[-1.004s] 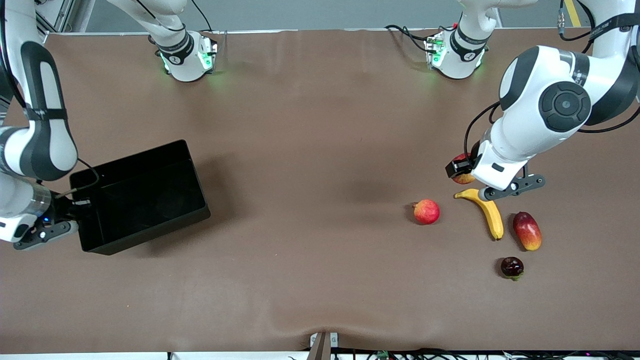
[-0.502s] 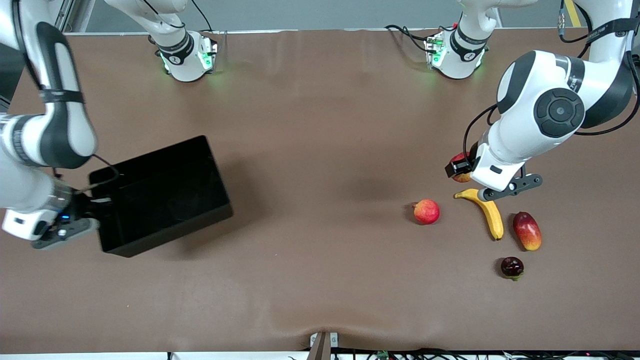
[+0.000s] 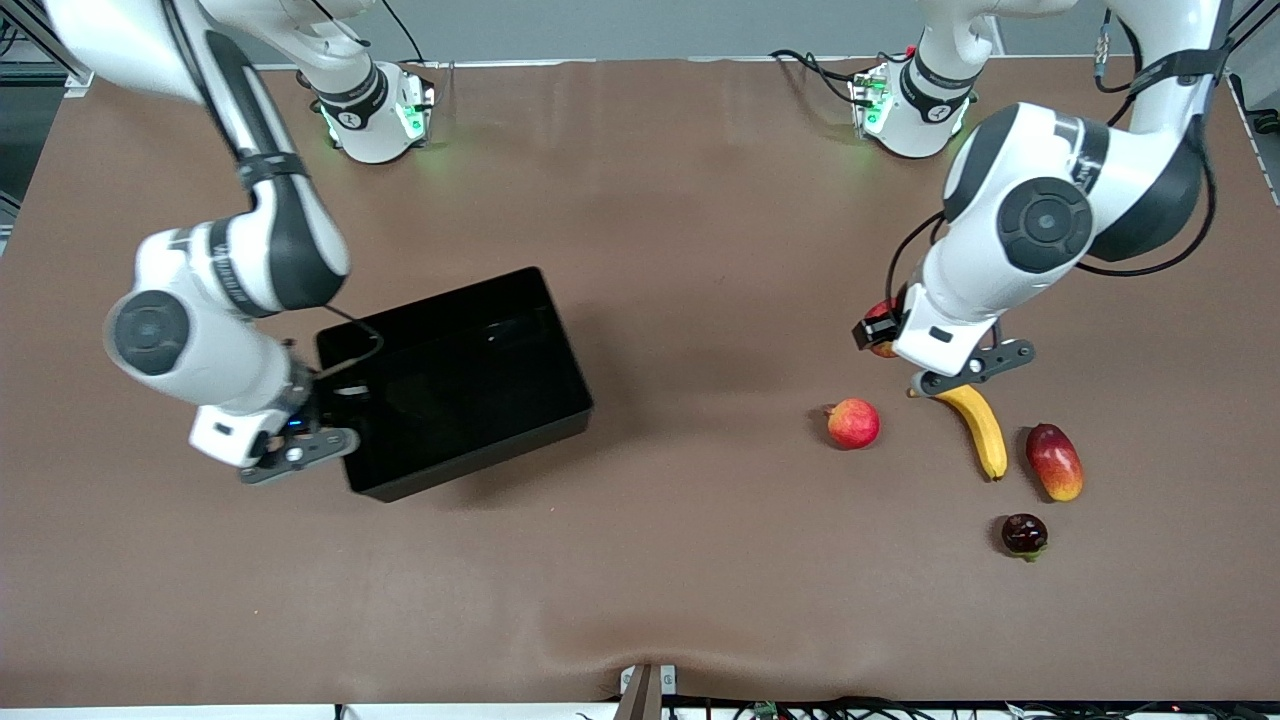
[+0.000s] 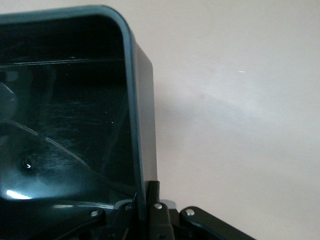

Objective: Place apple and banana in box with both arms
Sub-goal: 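Pull the box toward the fruit with the right gripper while the left carries the apple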

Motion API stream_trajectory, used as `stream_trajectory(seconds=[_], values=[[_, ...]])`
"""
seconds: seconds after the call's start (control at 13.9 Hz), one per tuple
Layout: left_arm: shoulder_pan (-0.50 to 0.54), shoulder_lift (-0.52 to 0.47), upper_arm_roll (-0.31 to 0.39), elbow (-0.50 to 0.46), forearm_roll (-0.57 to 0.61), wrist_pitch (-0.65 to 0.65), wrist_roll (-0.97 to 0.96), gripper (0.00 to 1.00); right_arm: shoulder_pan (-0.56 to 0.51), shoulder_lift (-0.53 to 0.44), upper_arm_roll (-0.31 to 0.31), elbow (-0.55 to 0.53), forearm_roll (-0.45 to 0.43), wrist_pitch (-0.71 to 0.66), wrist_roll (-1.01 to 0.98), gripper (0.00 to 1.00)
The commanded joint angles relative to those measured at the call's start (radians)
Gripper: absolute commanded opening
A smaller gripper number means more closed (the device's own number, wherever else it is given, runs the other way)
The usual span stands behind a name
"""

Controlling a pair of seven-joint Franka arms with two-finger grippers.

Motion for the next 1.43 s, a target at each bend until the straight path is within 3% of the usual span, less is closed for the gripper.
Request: stream_trajectory(seconds=[0.0,0.57,0.86,1.15,1.22,1.29,1.36], values=[[-0.045,0.021,-0.001,0.001,-0.004,0.030,-0.065,0.00,0.084,0.017,-0.007,-0.027,0.017,0.014,0.115,0.00],[-0.180,0.101,0.001,0.002,-0.002,0.148,-0.309,0.00,0.362,0.020,-0.007,-0.096,0.092,0.114,0.617,0.00],[-0.202,0.090,-0.001,0.001,-0.002,0.146,-0.312,0.00,0.457,0.023,-0.007,-0.249,0.094,0.374,0.818,0.00],[-0.245,0.115,0.001,-0.022,0.011,0.149,-0.366,0.00,0.508,0.049,-0.007,-0.246,0.096,0.410,0.959,0.04],[-0.257,0.118,0.001,-0.042,0.013,0.166,-0.367,0.00,0.506,0.050,-0.007,-0.246,0.096,0.407,0.959,0.58],[-0.265,0.118,0.001,-0.077,0.013,0.200,-0.367,0.00,0.505,0.050,-0.007,-0.248,0.096,0.405,0.959,1.00],[-0.265,0.116,0.001,-0.117,0.013,0.244,-0.367,0.00,0.505,0.050,-0.007,-0.248,0.096,0.402,0.961,1.00]])
